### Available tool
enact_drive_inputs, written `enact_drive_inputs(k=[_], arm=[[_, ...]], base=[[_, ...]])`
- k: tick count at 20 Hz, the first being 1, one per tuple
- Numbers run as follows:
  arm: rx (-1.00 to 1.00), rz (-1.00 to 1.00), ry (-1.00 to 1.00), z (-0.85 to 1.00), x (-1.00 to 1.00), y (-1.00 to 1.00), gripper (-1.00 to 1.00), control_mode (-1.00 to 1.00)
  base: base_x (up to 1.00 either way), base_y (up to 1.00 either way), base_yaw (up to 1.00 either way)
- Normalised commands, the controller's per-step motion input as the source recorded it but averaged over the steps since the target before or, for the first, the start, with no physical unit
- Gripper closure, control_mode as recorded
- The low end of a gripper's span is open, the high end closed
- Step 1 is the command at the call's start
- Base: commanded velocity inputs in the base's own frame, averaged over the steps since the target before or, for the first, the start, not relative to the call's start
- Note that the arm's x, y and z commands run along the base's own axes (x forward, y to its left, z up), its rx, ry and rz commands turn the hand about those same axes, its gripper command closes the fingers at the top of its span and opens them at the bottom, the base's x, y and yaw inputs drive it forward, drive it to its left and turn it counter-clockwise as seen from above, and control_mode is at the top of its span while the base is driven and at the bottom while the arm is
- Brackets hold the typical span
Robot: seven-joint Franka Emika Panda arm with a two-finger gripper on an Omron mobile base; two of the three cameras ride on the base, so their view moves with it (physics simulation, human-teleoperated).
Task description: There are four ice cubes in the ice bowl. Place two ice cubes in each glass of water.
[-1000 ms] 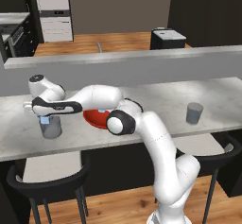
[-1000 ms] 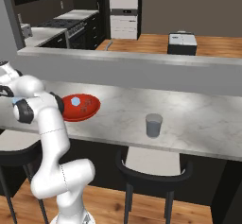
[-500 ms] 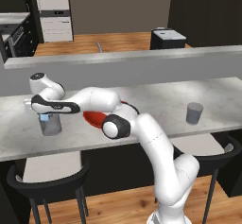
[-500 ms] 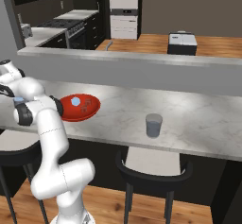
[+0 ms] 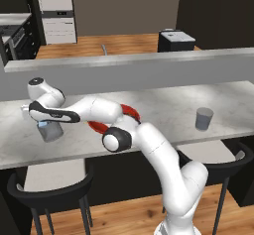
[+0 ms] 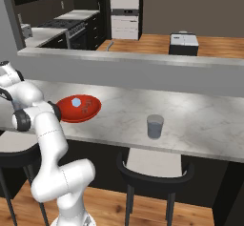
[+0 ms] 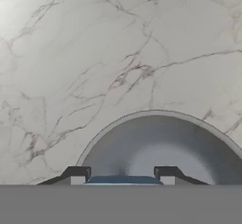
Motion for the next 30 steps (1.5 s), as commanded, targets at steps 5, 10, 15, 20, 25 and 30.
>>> enact_drive_inputs(k=[5,10,15,20,25,30], arm=[[0.00,0.00,0.00,-0.03,-0.02,0.07,1.00,-1.00],[0.00,0.00,0.00,0.00,-0.18,0.00,-1.00,-1.00],[0.00,0.00,0.01,-0.07,-0.35,-0.10,-1.00,-1.00],[0.00,0.00,0.00,-0.09,-0.17,-0.29,-1.00,-1.00],[0.00,0.00,0.00,0.00,0.00,-0.40,-1.00,-1.00],[0.00,0.00,0.00,0.00,0.00,-0.38,-1.00,-1.00]], base=[[0.00,0.00,0.00],[0.00,0.00,0.00],[0.00,0.00,0.00],[0.00,0.00,0.00],[0.00,0.00,0.00],[0.00,0.00,0.00]])
